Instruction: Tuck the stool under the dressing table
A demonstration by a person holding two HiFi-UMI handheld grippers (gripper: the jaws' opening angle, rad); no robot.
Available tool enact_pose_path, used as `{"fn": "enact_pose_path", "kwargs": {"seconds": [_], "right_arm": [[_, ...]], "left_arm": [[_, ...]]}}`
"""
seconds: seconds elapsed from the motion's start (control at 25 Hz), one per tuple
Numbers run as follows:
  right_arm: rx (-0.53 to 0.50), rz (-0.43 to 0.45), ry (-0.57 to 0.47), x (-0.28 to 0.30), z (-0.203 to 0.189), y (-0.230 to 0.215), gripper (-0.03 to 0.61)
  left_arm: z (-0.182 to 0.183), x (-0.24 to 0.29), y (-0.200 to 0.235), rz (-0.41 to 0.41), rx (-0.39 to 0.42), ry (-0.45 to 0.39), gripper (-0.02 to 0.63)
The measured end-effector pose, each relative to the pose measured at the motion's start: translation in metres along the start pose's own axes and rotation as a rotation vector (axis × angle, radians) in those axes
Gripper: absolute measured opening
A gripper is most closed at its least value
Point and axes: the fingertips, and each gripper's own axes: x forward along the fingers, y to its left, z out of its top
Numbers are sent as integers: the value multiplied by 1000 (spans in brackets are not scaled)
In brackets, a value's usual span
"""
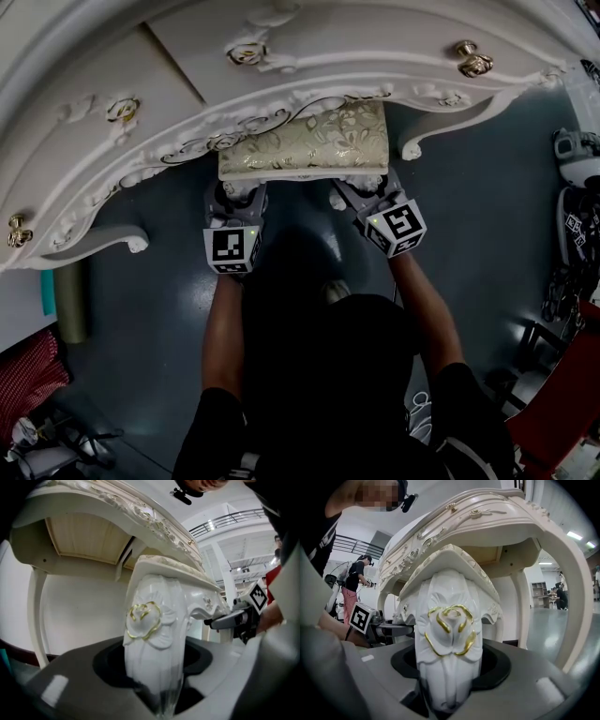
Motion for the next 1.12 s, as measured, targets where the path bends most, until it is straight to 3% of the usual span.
{"fn": "enact_pose_path", "kwargs": {"seconds": [0.52, 0.68, 1.12], "right_arm": [[-24, 5, -3, 15, -15, -1, 258], [-34, 3, 1, 17, -18, -3, 259], [-57, 5, 1, 17, -31, -1, 263]], "left_arm": [[-22, 7, 7, -7, -4, 53, 253], [-22, 11, 8, 2, 1, 16, 255], [-36, 9, 6, -5, 20, 20, 255]]}}
